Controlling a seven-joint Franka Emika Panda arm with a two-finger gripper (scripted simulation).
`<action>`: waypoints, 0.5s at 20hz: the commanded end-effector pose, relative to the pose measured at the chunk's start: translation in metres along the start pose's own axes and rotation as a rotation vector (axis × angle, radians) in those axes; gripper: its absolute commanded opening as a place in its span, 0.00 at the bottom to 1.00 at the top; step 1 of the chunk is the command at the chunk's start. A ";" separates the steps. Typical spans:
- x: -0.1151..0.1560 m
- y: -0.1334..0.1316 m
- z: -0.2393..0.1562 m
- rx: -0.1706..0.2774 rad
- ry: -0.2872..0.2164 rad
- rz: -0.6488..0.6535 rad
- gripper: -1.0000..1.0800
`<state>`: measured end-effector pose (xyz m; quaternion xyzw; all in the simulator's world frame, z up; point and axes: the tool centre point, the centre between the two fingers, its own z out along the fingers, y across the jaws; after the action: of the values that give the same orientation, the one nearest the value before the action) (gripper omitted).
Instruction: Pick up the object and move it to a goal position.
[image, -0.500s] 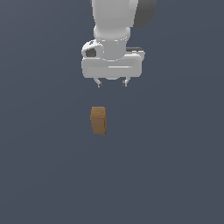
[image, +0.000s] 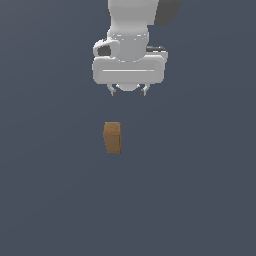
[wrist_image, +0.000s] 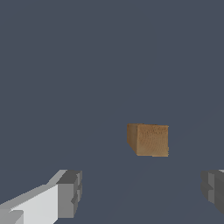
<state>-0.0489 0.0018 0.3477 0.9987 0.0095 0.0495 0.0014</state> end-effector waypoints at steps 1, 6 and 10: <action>0.001 0.000 -0.004 -0.005 0.008 -0.004 0.96; 0.001 0.003 0.004 -0.003 0.001 -0.001 0.96; 0.003 0.012 0.024 -0.001 -0.012 0.005 0.96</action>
<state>-0.0447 -0.0062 0.3322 0.9989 0.0084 0.0466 0.0021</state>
